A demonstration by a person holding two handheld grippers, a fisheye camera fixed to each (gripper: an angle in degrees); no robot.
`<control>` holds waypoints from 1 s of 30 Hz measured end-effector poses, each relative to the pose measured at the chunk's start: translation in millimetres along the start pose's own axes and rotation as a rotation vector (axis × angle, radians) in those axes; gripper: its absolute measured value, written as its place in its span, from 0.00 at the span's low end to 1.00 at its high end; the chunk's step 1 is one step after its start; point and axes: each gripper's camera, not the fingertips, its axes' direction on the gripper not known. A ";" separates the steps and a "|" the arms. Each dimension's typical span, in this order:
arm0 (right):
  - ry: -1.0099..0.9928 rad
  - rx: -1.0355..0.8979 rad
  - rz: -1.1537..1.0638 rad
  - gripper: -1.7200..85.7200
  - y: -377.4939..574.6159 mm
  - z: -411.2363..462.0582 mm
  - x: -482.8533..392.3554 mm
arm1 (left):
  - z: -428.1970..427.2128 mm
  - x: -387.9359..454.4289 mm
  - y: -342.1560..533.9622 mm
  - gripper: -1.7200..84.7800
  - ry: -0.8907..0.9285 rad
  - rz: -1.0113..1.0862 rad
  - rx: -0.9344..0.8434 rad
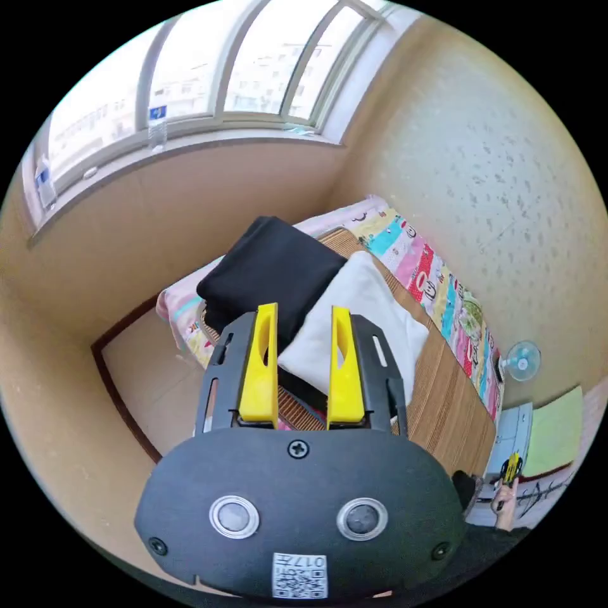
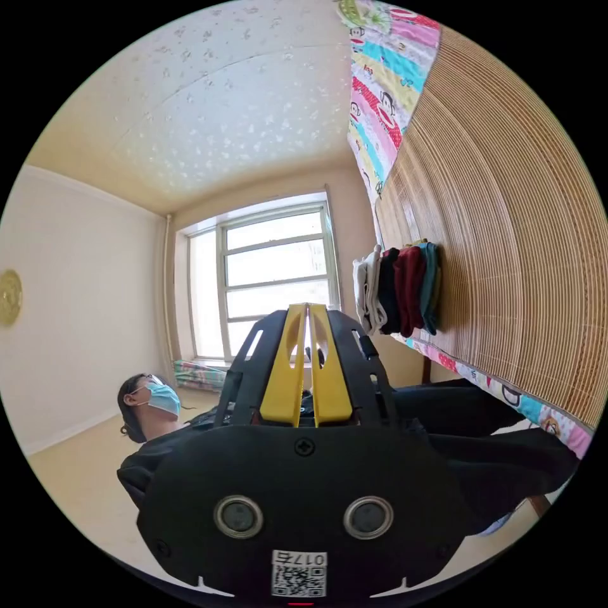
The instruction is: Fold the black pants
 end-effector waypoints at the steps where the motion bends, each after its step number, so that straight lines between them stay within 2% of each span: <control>1: 0.043 0.000 -0.011 0.02 3.5 1.2 -8.7 | 8.7 -36.6 -10.7 0.17 0.037 -0.143 -0.006; 2: 0.094 0.009 -0.009 0.02 8.4 -1.2 -14.4 | 14.5 -54.9 -14.1 0.18 0.061 -0.221 -0.011; 4: 0.174 0.041 0.023 0.02 17.4 -9.8 -16.9 | 50.2 -115.2 -16.9 0.22 0.240 -0.496 -0.069; 5: 0.216 0.073 0.058 0.02 24.2 -17.7 -14.9 | 59.4 -125.2 -15.8 0.22 0.299 -0.541 -0.071; 7: 0.234 0.129 0.109 0.02 33.8 -29.6 -9.8 | 88.0 -147.4 -14.1 0.21 0.526 -0.640 -0.026; 9: 0.213 0.182 0.126 0.02 41.2 -38.8 -6.0 | 98.2 -155.5 -15.2 0.19 0.574 -0.713 0.000; 14: 0.144 0.259 0.131 0.02 32.8 -41.6 9.1 | 108.1 -168.7 -36.5 0.14 0.541 -0.692 -0.130; 16: 0.109 0.252 0.110 0.02 22.1 -35.3 14.8 | 83.6 -154.8 -47.8 0.14 0.388 -0.596 -0.154; 19: 0.080 0.232 0.102 0.02 3.5 -24.6 27.9 | 61.4 -135.3 -41.7 0.19 0.276 -0.537 -0.121; 20: 0.070 0.219 0.104 0.02 -3.3 -21.1 33.6 | 62.3 -134.0 -37.4 0.21 0.288 -0.555 -0.119; 22: 0.045 0.199 0.115 0.02 -12.6 -18.1 41.7 | 81.8 -128.6 -24.2 0.22 0.451 -0.602 -0.131; 24: 0.013 0.182 0.115 0.02 -21.4 -20.1 46.3 | 86.3 -126.2 -15.2 0.20 0.411 -0.676 -0.105; 25: -0.004 0.177 0.108 0.03 -26.8 -24.5 47.1 | 86.0 -124.0 -13.9 0.16 0.404 -0.688 -0.096; 26: -0.009 0.178 0.099 0.03 -31.4 -31.1 46.4 | 85.2 -122.7 -14.8 0.13 0.441 -0.675 -0.079; 27: -0.007 0.180 0.093 0.03 -33.4 -34.9 45.6 | 83.6 -120.6 -17.4 0.09 0.570 -0.656 -0.034; 29: 0.015 0.186 0.063 0.03 -39.9 -51.3 41.4 | 88.2 -114.0 -31.5 0.08 0.822 -0.610 -0.001; 30: 0.023 0.187 0.059 0.03 -41.1 -55.4 41.0 | 93.9 -101.5 -51.3 0.08 1.037 -0.537 -0.005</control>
